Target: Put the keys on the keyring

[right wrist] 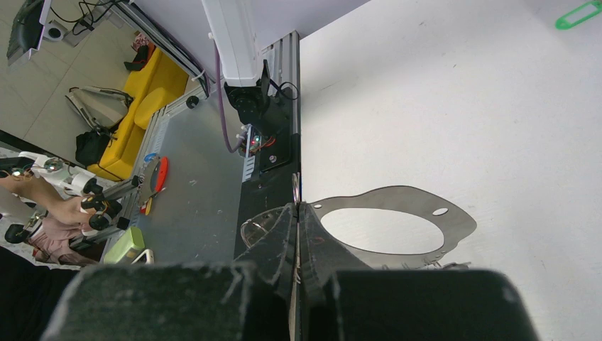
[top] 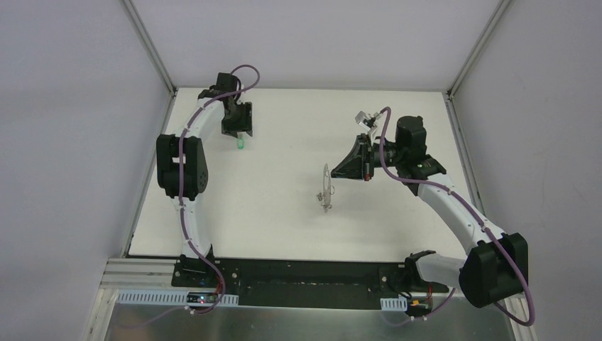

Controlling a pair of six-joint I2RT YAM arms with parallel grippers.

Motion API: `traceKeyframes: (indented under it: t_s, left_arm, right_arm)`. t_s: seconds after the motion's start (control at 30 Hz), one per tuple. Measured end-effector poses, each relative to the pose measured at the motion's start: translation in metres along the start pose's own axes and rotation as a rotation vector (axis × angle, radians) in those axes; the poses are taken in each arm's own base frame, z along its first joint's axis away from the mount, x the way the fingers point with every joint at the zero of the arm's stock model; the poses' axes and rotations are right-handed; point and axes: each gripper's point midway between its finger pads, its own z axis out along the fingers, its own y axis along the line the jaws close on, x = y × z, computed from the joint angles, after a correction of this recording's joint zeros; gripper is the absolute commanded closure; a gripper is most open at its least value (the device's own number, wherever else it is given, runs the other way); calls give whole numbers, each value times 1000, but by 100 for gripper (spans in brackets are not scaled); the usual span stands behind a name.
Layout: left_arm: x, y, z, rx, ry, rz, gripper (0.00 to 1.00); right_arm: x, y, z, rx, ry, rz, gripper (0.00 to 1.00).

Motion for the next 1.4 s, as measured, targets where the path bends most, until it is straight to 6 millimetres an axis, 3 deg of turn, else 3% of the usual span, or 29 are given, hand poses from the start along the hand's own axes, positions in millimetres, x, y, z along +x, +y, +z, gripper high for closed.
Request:
traceKeyframes:
  t_s: [0.17,0.33,0.8,1.13,1.4]
  left_arm:
    - [-9,14,17,3,17,-104,45]
    - [-4,21,34,25,53,-197,45]
    - [-5,5,64,114,93,-340,45]
    - [-13,-2,66,172,88,-378,48]
    - [1,-11,63,224,101,-415,50]
  right_arm:
    - [0,0,-1,-1,-1,1,100]
    - [-1,-2,-3,6,-5,2,100]
    - [-3,-5,-6,19,-14,7,100]
    - [-4,-6,-8,24,-17,11,100]
    - [-4,-7,-8,25,-18,12,100]
